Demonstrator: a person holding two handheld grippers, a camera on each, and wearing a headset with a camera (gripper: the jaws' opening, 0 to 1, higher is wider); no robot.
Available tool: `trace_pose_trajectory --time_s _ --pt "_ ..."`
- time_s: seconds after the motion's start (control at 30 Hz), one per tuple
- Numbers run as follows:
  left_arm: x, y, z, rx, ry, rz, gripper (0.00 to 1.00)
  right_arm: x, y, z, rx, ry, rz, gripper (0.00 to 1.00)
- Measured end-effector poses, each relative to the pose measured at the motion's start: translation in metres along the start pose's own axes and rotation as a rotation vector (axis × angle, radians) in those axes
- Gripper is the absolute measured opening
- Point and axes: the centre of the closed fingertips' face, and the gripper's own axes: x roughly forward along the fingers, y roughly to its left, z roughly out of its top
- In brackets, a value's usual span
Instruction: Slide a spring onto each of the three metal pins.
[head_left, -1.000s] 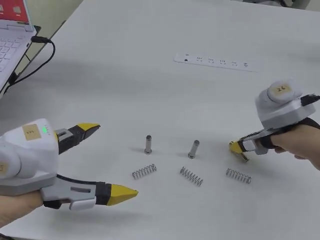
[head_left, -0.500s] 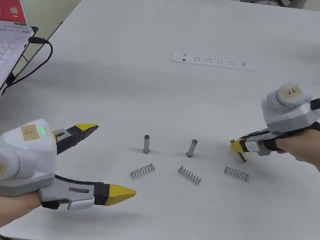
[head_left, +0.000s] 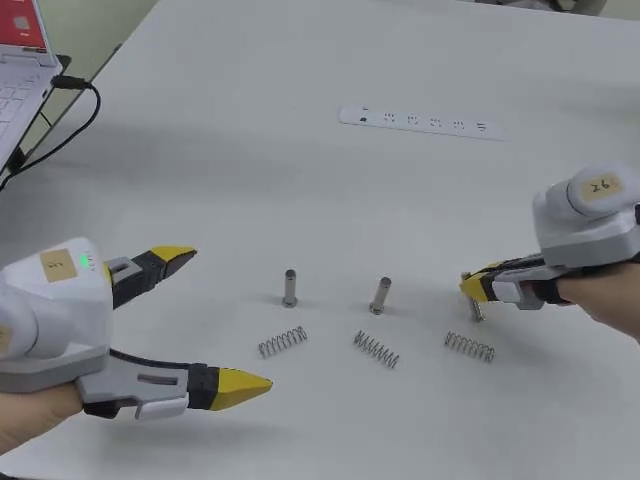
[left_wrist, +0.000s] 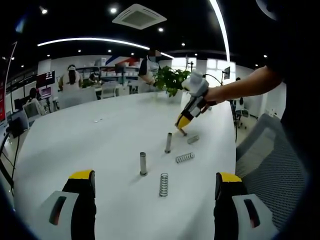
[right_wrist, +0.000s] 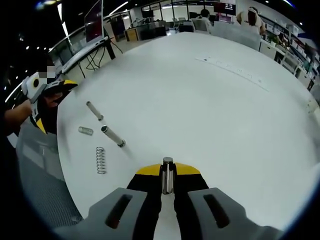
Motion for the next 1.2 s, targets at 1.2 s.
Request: trace_pose_trajectory --time_s 1.2 --pt "0.0025 -0.0035 0.0028 -0.018 -0.021 -0.012 0.98 -0.0040 -0.0006 0.0051 -0.062 -0.122 -0.032 0.06"
